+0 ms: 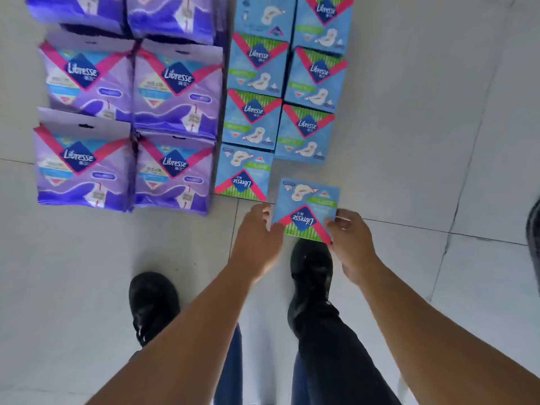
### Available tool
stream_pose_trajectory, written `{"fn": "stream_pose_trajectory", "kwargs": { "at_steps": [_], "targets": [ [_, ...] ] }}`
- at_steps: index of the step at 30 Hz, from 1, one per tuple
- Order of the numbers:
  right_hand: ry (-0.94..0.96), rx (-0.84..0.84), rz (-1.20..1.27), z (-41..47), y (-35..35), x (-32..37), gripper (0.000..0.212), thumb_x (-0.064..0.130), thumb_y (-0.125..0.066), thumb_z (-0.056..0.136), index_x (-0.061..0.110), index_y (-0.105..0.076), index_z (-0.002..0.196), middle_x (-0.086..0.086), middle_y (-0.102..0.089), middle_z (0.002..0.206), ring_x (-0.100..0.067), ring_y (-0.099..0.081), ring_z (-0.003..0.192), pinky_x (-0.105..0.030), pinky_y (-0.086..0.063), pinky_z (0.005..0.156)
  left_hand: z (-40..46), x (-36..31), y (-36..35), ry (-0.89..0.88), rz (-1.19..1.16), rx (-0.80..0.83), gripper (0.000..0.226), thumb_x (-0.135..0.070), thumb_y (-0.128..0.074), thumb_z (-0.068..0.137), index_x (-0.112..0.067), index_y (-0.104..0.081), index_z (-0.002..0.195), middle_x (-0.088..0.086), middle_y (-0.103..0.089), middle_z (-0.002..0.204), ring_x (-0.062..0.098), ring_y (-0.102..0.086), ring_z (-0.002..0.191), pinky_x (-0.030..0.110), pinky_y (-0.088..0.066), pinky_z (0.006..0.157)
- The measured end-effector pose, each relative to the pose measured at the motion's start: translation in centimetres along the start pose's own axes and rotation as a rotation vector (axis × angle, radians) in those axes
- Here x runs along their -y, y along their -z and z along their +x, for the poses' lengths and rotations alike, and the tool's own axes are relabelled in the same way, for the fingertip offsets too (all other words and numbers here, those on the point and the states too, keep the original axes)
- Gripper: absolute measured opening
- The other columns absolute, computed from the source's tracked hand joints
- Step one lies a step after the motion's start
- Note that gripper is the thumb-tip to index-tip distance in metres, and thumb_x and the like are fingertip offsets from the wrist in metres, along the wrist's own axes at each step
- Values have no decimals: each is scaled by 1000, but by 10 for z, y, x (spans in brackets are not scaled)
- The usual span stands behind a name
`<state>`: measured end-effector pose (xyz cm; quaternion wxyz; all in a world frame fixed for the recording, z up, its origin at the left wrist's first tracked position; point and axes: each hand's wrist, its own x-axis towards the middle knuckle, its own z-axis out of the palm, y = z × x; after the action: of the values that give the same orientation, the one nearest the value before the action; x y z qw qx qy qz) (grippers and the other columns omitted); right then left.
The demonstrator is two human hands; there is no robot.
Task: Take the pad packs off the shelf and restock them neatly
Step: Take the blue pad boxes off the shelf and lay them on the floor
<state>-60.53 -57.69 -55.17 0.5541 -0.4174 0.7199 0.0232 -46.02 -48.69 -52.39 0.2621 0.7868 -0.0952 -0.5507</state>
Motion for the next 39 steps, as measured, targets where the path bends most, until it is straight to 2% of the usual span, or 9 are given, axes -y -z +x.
{"fn": "stream_pose_trajectory", "kwargs": {
  "at_steps": [4,9,12,15,23,26,31,34,39],
  "targets": [
    [15,-48,28,71,-17,-28,15,16,-63,92,18,-55,104,-9,-69,106,-23,-68,90,-48,-56,87,46,16,-19,-104,215,-95,29,-18,-54,92,-14,-57,120,1,-61,117,16,-58,104,24,-42,91],
    [83,-83,-7,104,-57,-26,18,22,-61,94,16,-59,111,2,-68,101,-14,-65,91,-37,-55,87,72,25,-14,-180,290,-172,27,-15,-53,91,-17,-60,117,-2,-62,114,14,-59,102,30,-45,92],
    [111,-84,-122,103,-57,-18,25,25,-58,95,15,-62,118,-3,-70,112,-20,-65,101,-40,-51,94,74,21,-9,-203,309,-167,27,-15,-52,91,-17,-59,117,-1,-62,116,15,-58,103,29,-46,92],
    [106,-63,-245,81,-42,-4,38,21,-53,98,11,-52,135,-7,-60,132,-23,-57,119,-31,-44,99,64,8,-1,-207,293,-170,27,-16,-52,92,-16,-59,118,2,-62,118,17,-58,105,34,-47,94],
    [709,22,-733,-89,-33,112,36,22,-55,96,11,-57,130,-8,-61,125,-27,-55,116,-29,-39,94,-47,-57,98,-233,299,-290,31,-23,-51,93,-20,-57,123,5,-60,122,23,-56,112,41,-47,94],
    [971,26,-798,-173,-45,184,40,29,-52,92,10,-60,126,-10,-64,121,-32,-58,110,-39,-47,90,-106,-82,165,-280,257,-421,39,-32,-47,89,-17,-59,123,7,-61,121,27,-56,114,42,-46,95],
    [1284,112,-932,-319,-106,282,45,33,-47,89,11,-57,127,-11,-64,118,-37,-58,104,-49,-51,81,-207,-107,300,-298,161,-628,34,-28,-53,93,-25,-57,126,-2,-59,124,17,-53,116,26,-39,92],
    [1409,199,-968,-392,-160,311,44,34,-44,88,11,-60,122,-9,-66,111,-36,-63,96,-48,-54,73,-255,-103,374,-288,83,-752,33,-28,-55,91,-29,-56,125,-5,-58,125,16,-53,115,28,-41,92],
    [1576,389,-980,-470,-254,335,46,37,-42,90,16,-55,128,-3,-63,118,-29,-60,102,-43,-51,78,-316,-69,465,-221,-8,-991,31,-26,-56,92,-25,-57,123,-7,-60,119,13,-55,109,26,-41,86]
  ]
}}
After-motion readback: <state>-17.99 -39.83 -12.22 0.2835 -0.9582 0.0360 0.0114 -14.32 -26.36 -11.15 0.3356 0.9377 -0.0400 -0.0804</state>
